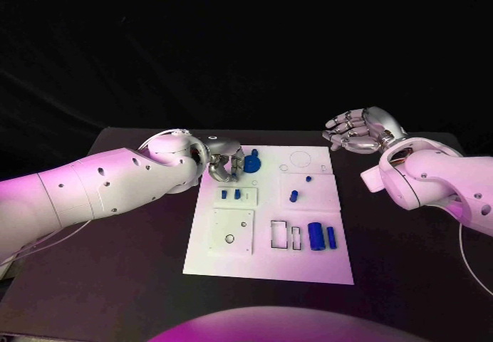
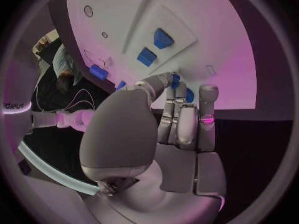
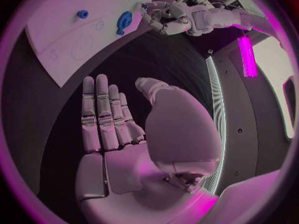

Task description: Assemble the parts on the task board

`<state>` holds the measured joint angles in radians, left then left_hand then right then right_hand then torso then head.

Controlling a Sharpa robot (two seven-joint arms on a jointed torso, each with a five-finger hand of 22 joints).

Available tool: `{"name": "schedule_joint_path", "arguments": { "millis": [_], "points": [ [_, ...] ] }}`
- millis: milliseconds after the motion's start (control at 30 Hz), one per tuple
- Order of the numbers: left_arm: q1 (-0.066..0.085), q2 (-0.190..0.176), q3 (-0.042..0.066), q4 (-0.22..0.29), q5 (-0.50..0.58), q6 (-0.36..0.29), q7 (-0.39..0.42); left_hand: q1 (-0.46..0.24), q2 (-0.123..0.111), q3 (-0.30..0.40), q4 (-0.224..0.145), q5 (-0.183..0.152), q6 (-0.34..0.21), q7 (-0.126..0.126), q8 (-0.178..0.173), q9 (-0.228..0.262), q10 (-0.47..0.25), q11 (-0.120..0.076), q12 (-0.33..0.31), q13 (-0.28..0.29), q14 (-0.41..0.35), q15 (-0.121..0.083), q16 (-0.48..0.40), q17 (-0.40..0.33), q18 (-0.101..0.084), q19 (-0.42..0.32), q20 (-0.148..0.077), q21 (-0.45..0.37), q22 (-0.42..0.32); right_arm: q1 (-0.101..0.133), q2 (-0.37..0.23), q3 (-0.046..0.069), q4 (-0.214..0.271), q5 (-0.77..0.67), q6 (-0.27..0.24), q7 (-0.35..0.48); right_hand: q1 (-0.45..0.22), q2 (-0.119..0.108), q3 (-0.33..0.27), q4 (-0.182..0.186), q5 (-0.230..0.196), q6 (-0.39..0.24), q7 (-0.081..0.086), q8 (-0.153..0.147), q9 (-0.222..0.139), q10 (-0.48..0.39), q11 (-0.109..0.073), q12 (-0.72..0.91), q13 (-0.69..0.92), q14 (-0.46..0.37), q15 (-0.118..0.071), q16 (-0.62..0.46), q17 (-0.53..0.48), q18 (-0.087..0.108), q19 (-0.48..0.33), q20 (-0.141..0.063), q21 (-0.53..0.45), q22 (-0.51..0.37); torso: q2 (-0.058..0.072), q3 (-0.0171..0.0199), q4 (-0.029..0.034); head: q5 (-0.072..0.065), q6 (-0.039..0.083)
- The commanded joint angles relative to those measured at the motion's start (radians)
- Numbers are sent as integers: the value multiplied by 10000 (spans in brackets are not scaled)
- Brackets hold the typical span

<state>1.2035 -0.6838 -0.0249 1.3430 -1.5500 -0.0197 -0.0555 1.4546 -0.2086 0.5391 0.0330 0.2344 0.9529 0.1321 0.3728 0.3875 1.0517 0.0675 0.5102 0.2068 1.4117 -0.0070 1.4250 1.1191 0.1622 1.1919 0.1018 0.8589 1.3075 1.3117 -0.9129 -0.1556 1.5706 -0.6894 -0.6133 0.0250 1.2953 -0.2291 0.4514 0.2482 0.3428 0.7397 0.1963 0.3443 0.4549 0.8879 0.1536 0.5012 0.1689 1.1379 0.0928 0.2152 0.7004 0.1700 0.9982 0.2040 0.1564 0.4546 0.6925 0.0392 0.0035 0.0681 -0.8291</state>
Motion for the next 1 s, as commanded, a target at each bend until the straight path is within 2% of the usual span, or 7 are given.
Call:
{"name": "schedule_joint_path", "arguments": {
  "millis": [33, 1000],
  "points": [
    [1, 25, -2, 24, 125, 240, 116, -24, 102, -11, -35, -49, 78, 6, -49, 12, 128, -79, 10, -11, 57, 0, 6, -17, -192, 64, -5, -41, 647, -4, 5, 1, 8, -94, 62, 111, 60, 38, 0, -40, 48, -69, 216, 69, -9, 23, 12, -31, -8, -15, 43, -47, -14, 116, -9, 45, -45, -9, 2, -3, 3, -1, -7],
    [-1, 40, -77, -51, 200, 494, 93, -184, 76, -72, -12, -179, 34, 21, -137, 10, 104, -43, -162, -74, 40, 27, -17, -67, -189, 12, 8, -164, 628, -4, 6, 1, 4, -94, 68, 104, 67, 39, 8, -45, 66, -70, 213, 91, -24, 34, 8, -29, -33, -4, 40, -54, -13, 117, 2, 43, -48, -25, 0, -3, 1, -20, -59]
  ]
}}
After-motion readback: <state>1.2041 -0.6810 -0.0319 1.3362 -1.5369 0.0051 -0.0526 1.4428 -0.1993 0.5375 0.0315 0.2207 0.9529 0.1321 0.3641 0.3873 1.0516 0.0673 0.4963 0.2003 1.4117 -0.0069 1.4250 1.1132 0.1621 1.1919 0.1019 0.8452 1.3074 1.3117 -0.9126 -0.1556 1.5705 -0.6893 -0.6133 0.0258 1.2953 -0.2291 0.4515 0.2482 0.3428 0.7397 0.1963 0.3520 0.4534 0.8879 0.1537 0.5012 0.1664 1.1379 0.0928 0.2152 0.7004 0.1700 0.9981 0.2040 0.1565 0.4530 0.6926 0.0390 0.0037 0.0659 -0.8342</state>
